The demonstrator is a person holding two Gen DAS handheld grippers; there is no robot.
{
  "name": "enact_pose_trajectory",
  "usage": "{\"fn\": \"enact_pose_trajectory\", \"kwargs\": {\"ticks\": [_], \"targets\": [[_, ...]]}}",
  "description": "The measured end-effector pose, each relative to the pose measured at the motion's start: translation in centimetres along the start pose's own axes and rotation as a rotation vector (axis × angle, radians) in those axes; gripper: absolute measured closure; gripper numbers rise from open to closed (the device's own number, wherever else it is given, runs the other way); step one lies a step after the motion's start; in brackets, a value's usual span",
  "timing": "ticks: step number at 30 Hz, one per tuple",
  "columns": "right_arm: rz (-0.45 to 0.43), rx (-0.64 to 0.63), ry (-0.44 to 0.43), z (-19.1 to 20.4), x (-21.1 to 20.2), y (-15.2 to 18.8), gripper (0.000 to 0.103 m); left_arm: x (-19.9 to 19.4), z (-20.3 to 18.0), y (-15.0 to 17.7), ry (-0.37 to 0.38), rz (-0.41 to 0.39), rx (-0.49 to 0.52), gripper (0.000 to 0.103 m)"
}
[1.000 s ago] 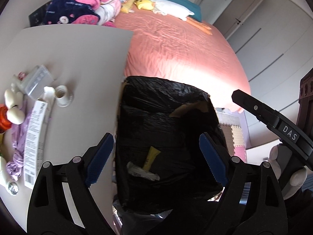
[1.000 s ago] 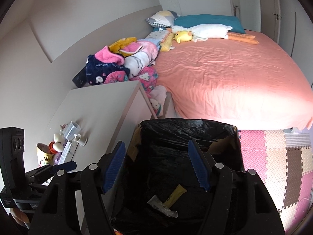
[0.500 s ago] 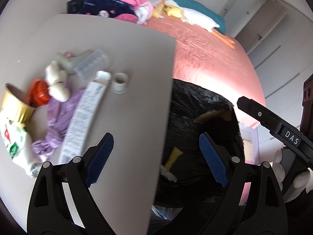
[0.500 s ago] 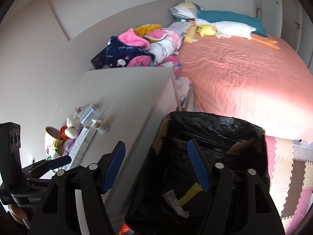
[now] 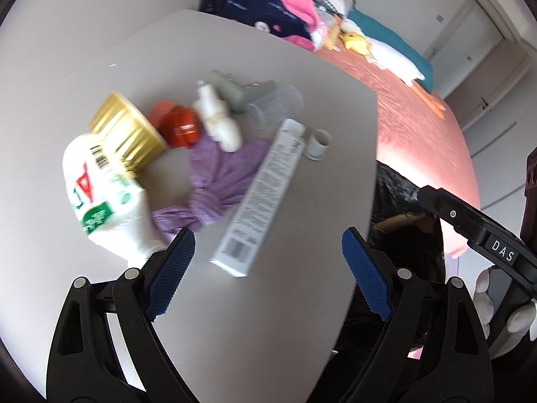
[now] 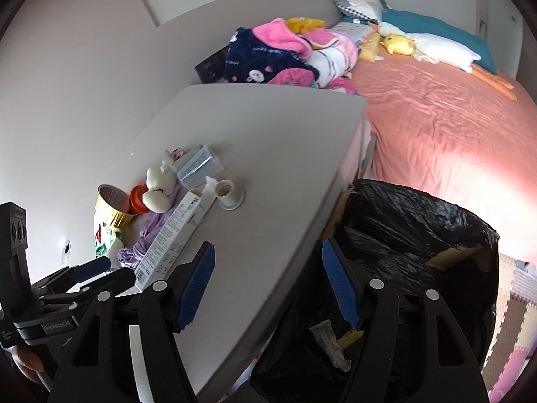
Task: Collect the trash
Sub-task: 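Move both open tools back over the table, then grasp the white AD milk bottle with the left tool while the right tool grasps the small white cup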
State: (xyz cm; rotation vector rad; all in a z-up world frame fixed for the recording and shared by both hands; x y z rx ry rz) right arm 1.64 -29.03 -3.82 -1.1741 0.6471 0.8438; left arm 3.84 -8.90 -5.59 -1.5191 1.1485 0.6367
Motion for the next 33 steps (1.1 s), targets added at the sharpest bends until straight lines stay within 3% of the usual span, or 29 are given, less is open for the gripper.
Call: {"fn": "enact_pose_trajectory", "kwargs": {"ticks": [12,19,26,33], "targets": [[0.037,-0.063,0.011,2.5,3.1,-0.7,0.036,-0.4,5.3,-0.3,-0.072,-0.033,-0.128,0.017],[0.069,-0.090,0.025,3.3,5.6,-1.4,0.036,0.0,7.8,-1.2,-0.158,-0.037,-0.162,0.017],[0.097,-0.128,0.049,4.0,8.1,-2.0,0.040,0.4,10.4,-1.7,-0.206,-0.035,-0.213,0.020],[0.106,-0.183,0.087,4.6,10.4,-2.8,0.040,1.5,12.7,-2.3,-0.200,0.000,-0.287,0.020]]}}
Point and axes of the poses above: each gripper's, at about its wrist camera, not at the fingertips, and x roughly the way its jaws point, z to its left, y to its underside, the point moved 4 cm from there along x, roughly the way its jaws point
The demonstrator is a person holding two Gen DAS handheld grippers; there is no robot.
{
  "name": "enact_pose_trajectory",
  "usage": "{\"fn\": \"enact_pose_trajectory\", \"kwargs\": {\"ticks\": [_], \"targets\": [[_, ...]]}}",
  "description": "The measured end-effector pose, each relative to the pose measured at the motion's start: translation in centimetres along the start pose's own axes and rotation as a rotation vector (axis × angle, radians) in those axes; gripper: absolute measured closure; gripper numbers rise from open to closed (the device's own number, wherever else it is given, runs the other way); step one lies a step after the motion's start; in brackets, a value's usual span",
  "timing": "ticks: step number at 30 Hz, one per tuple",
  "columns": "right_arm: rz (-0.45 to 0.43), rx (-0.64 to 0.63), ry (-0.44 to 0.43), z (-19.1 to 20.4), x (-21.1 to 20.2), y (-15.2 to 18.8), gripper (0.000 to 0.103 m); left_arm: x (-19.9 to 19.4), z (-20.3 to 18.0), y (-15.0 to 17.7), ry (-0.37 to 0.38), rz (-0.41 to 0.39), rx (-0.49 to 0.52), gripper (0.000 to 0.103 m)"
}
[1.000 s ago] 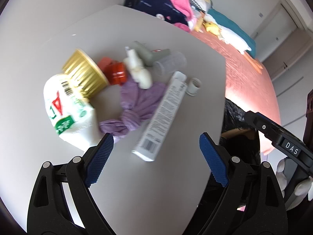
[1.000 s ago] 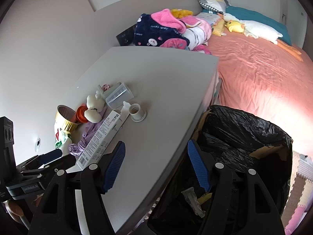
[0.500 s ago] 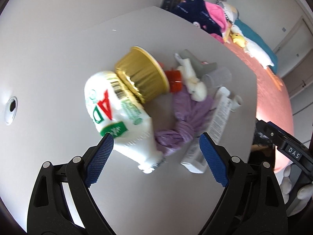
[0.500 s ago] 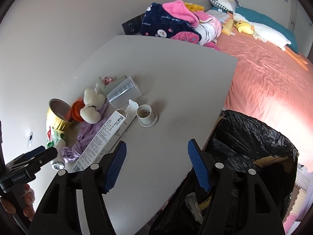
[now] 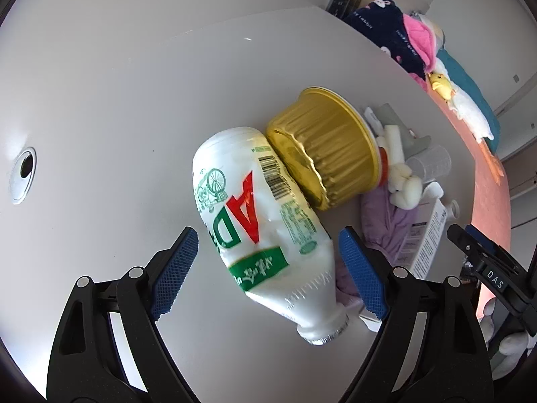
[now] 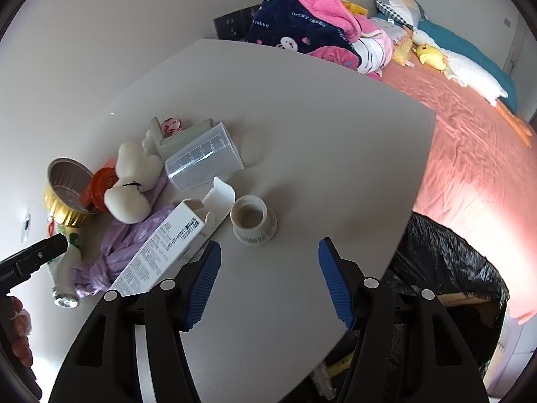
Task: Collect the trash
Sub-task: 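Grasp the white AD milk bottle with the left tool while the right tool grasps the small white cup, then carry bottle and cup over the black trash bag and open both tools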
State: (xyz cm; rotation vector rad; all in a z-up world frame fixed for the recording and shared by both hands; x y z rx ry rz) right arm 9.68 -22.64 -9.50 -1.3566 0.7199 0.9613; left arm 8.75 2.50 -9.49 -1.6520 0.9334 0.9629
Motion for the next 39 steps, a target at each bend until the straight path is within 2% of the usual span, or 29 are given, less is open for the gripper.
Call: {"fn": "enact_pose_trajectory", "kwargs": {"ticks": [6,9,12,14,18,27,39], "targets": [[0.000,-0.035,0.023,0.4,1.4,-0.9,0.042,1.4,-0.1,-0.6,-0.014,0.028,-0.019,0.020],[0.000,-0.046,0.026,0.6,2.0,-1.3,0.048,1.6,-0.1,-0.8,-0.042,0.014,-0.007,0.020],[-0.001,-0.049,0.029,0.5,2.4,-1.5,0.055,1.8,-0.4,-0.8,-0.105,0.014,0.030,0.020],[-0.008,-0.054,0.007,0.5,2.4,-1.7,0.069,1.8,-0.3,-0.8,-0.111,0.010,0.030,0.020],[-0.011,-0.046,-0.006,0.4,2.4,-1.9,0.069,1.4,0.4,-0.9,-0.101,-0.013,-0.003,0.028],[-0.004,-0.028,-0.023,0.5,2.0,-1.5,0.069,0.8,1.2,-0.4,-0.088,-0.016,-0.007,0.030],[-0.043,-0.022,-0.045,0.5,-0.5,-1.1,0.069,-1.2,1.4,1.6,-0.019,-0.041,-0.023,0.033]]}}
Point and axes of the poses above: each gripper's, at about its wrist camera, not at the fingertips, and x roughly the way its jaws point, z to its left, y to its underside, the point moved 4 cm from there along x, roughly the way its jaws point
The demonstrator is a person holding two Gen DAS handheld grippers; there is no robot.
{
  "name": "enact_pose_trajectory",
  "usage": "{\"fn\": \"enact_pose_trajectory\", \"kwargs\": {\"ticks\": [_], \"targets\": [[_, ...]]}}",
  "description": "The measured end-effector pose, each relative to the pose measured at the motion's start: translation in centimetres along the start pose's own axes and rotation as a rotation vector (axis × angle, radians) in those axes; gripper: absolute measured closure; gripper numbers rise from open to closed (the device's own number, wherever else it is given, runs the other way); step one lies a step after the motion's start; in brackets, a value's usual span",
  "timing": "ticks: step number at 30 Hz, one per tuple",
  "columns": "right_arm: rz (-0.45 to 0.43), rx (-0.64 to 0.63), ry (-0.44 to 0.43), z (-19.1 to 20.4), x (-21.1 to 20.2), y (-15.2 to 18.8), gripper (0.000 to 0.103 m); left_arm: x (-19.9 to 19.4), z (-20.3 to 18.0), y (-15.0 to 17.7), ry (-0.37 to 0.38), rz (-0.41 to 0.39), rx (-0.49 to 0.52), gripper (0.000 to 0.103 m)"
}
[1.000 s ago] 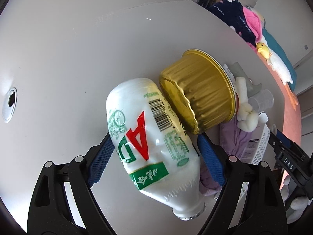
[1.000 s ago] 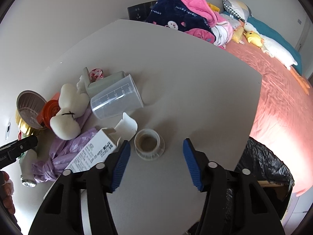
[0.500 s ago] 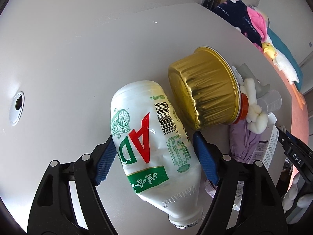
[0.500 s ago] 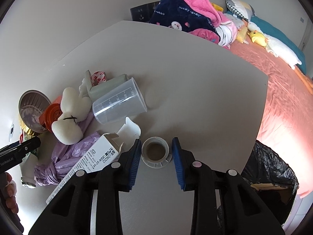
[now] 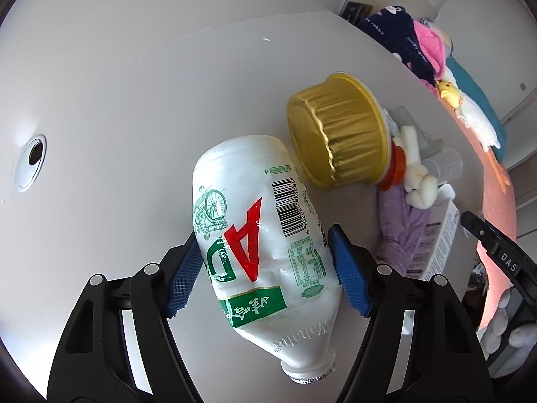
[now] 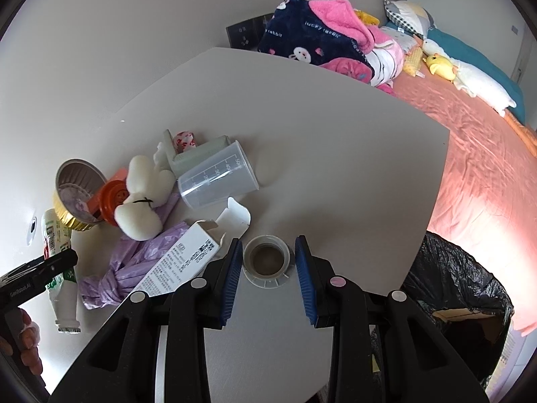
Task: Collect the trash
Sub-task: 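Carry bottle and cup over the black trash bag and open both tools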
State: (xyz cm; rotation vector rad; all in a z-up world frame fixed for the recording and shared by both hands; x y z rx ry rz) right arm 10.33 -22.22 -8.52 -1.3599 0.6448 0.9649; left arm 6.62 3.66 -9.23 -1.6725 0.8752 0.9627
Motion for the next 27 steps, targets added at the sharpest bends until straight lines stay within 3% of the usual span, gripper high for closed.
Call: {"fn": "enact_pose_trajectory", "kwargs": {"ticks": [14,27], "targets": [[-0.071,0.021,-0.042,-0.6,-4.6,1.2,0.069,-4.7,-4.2,1.2,0.062,-0.063,0.102,0.033],[-0.125,0.075,-0.025,-4.1,-8.7,3.1,0.069,-5.2,-11.2,1.6,0.148,-0.062,0.230,0.033]]}}
Point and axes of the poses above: each gripper's, at about its wrist camera, not at the fingertips, and x roughly the way its jaws point, z to its left, y to its underside, the point moved 4 cm from there along x, roughly the way its jaws point
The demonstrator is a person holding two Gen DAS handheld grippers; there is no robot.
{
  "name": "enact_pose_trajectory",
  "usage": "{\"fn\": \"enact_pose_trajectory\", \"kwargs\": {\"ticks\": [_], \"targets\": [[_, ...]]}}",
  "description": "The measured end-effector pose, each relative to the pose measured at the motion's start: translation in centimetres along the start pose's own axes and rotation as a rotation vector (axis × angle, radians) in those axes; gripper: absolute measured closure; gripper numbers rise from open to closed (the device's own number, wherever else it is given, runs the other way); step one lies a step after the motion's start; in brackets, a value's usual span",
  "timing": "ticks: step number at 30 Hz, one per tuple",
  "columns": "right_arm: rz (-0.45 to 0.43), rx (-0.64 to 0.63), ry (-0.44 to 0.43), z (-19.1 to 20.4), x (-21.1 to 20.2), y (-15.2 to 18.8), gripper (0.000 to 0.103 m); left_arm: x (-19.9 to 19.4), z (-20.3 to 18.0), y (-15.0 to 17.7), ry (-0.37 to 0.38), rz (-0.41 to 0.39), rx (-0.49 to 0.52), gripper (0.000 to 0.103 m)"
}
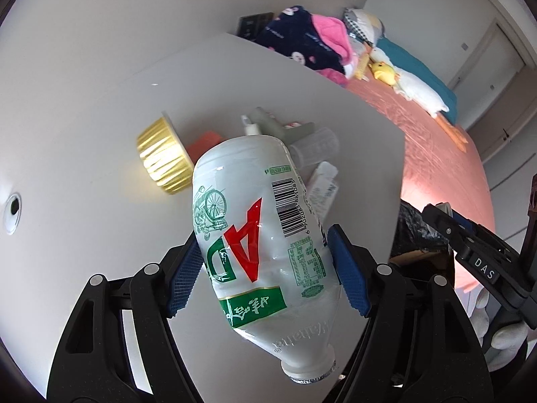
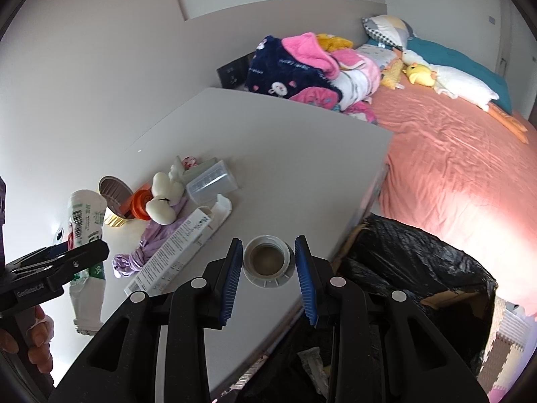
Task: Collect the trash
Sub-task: 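Carry bottle and cup over the black trash bag and open both tools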
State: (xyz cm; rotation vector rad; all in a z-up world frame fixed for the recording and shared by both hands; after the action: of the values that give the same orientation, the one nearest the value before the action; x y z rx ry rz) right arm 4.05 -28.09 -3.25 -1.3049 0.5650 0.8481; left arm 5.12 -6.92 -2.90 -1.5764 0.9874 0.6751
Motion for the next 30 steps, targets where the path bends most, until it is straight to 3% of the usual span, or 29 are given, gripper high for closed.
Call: {"fn": "enact_pose_trajectory", "kwargs": {"ticks": [30], "targets": [[-0.093,0.172,0.119,-10.0,-7.2,2.3,0.069,2.6,-14.0,0.2,0.164,0.061,0.277,0.032]]}}
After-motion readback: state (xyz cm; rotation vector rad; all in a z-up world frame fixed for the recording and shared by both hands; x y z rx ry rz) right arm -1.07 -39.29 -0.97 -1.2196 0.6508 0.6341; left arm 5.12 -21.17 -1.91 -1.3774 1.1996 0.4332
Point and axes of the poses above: each gripper's, at about its wrist camera, not at the fingertips, and x roughly the way its jaws point, z to its left, y to its underside, the point moved 4 cm from there along x, roughly the way its jaws point
